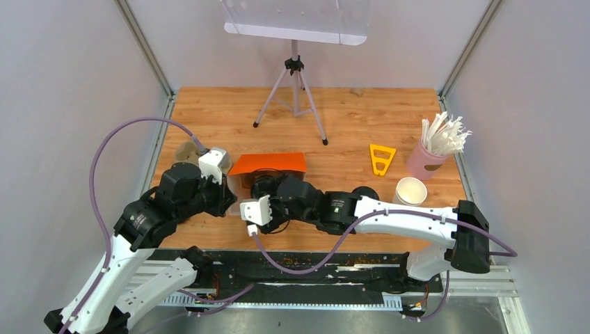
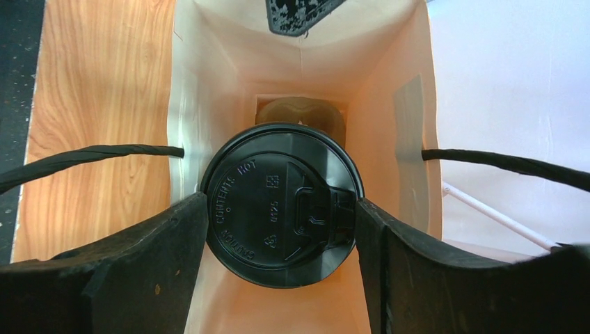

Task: Pack the takeout coffee

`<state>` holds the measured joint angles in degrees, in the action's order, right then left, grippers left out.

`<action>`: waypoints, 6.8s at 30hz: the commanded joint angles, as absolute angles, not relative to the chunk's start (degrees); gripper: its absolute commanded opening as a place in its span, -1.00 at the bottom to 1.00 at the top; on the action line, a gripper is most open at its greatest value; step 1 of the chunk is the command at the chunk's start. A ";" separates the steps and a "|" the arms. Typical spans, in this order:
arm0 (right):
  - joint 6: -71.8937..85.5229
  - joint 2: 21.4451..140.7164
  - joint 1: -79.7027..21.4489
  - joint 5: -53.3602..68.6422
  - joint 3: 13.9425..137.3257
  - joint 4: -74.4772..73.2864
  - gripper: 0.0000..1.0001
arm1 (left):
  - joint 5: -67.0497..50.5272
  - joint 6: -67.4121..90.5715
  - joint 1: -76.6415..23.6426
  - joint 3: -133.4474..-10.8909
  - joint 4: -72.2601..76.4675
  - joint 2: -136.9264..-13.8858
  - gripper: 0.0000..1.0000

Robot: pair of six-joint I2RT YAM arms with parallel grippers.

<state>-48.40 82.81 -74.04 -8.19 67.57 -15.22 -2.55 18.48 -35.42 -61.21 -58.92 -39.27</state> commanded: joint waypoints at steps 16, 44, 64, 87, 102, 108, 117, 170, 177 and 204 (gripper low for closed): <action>-47.77 80.54 -71.69 -5.91 67.95 -12.26 0.47 | 11.11 23.37 -35.25 -69.05 -64.15 -38.40 -0.02; -47.42 75.91 -71.72 -3.26 66.07 -14.03 0.45 | 0.91 19.48 -35.31 -55.30 -48.43 -39.14 -1.00; -61.69 84.64 -70.71 3.09 65.15 -6.73 0.47 | -1.39 18.60 -35.30 -52.47 -49.18 -36.65 -1.00; -74.11 92.57 -68.59 5.85 65.19 -2.90 0.47 | -0.94 22.96 -35.32 -52.34 -50.56 -36.54 -1.00; -74.46 96.58 -68.77 -2.36 66.91 -0.70 0.45 | -0.80 24.10 -35.25 -52.47 -51.71 -35.59 -1.00; -73.72 96.02 -68.41 -0.96 66.29 -0.51 0.44 | -0.88 24.66 -35.31 -52.40 -51.76 -35.38 -1.00; -70.71 95.03 -68.37 1.84 63.99 5.72 0.41 | -1.03 25.49 -35.30 -51.72 -51.50 -35.42 -1.00; -63.99 97.84 -70.03 -1.28 65.39 6.03 0.41 | 1.56 31.19 -35.27 -54.93 -55.46 -36.84 -1.00; -63.51 96.95 -69.47 1.89 65.49 2.87 0.40 | 4.88 31.20 -35.27 -56.72 -56.97 -36.92 -1.00; -66.20 101.68 -68.63 0.02 67.37 2.77 0.43 | 5.98 33.29 -35.27 -55.31 -57.01 -35.20 -1.00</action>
<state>-66.11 100.44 -68.90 0.32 66.78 2.74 6.31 32.32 -35.16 -54.92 -59.09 -35.33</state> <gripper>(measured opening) 0.718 0.006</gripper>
